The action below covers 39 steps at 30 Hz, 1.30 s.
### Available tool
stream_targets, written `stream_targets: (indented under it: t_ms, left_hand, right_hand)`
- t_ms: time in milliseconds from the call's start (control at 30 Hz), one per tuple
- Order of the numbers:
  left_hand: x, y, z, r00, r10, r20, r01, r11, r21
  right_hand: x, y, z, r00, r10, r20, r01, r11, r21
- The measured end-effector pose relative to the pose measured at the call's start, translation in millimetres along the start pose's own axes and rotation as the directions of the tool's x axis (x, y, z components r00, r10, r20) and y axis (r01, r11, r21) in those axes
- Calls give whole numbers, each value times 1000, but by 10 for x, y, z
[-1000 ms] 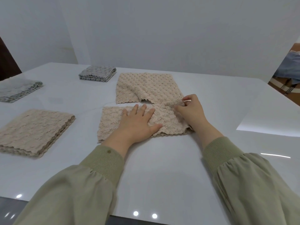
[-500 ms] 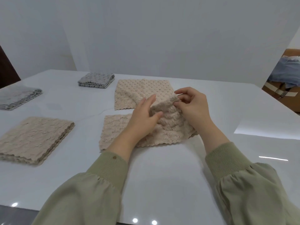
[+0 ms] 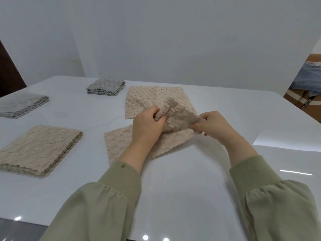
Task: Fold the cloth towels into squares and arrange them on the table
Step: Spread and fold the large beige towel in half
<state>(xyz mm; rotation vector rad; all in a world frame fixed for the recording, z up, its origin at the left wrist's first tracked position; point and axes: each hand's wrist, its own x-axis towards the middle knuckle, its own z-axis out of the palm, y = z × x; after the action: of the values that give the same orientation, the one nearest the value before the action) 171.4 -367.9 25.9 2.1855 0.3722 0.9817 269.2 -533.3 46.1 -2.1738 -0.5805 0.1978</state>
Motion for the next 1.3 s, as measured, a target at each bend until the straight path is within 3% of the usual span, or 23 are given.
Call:
stream_targets:
  t_ms: [33, 100, 200, 300, 367, 467, 533, 600, 633, 667, 767, 833, 1000, 1067, 1167, 1300]
  left_hand:
    - [1, 2, -6, 1000, 2, -1, -2, 1000, 7]
    - [12, 27, -14, 999, -22, 48, 20, 999, 35]
    - [25, 55, -48, 960, -158, 232, 134, 984, 113]
    - [52, -27, -91, 918, -246, 312, 265, 964, -21]
    - [71, -53, -133, 872, -340, 353, 419, 890, -177]
    - [80, -9, -192, 699, -397, 594, 668, 660, -345]
    - [87, -30, -246, 571, -321, 755, 780, 499, -377]
    - [99, -76, -284, 511, -205, 835, 826, 386, -411]
    - [112, -76, -282, 510, -207, 835, 831, 367, -417]
    - [119, -78, -264, 548, -266, 793, 807, 416, -419]
    - [95, -125, -162, 792, -458, 405, 579, 773, -259]
    - [80, -205, -109, 871, -415, 264, 462, 875, -148]
    - [80, -328, -16, 909, -363, 207, 363, 931, 38]
    - [90, -342, -1, 908, -372, 193, 372, 927, 40]
    - [109, -351, -6, 888, -396, 235, 420, 905, -62]
    - [137, -344, -35, 843, -447, 300, 532, 777, -336]
  right_hand:
    - [20, 35, 42, 996, 21, -90, -5, 984, 180]
    - [51, 59, 183, 976, 119, -182, 1, 834, 552]
    - [38, 56, 379, 987, 151, 58, -134, 562, 817]
    - [-35, 45, 355, 940, 41, 338, -293, 604, 741]
    - [-30, 51, 278, 910, 15, 415, -330, 634, 699]
    - [-8, 90, 137, 869, -50, 492, -354, 632, 689]
    - [-1, 118, 38, 819, -175, 547, -355, 594, 721]
    - [-11, 124, -17, 799, -227, 557, -365, 552, 749]
    - [3, 133, -8, 823, -196, 533, -353, 557, 751]
    - [21, 134, 27, 872, -123, 475, -318, 595, 738]
    - [98, 175, 232, 985, 107, 139, -165, 829, 534]
    - [121, 211, 337, 987, 160, -14, -140, 902, 408]
    - [208, 202, 426, 983, 24, -182, 5, 987, 158]
    - [279, 208, 440, 976, -25, -216, 20, 1000, -24]
    - [348, 247, 465, 981, -73, -182, 26, 968, -249]
    - [397, 232, 463, 994, -48, -102, 17, 958, -288]
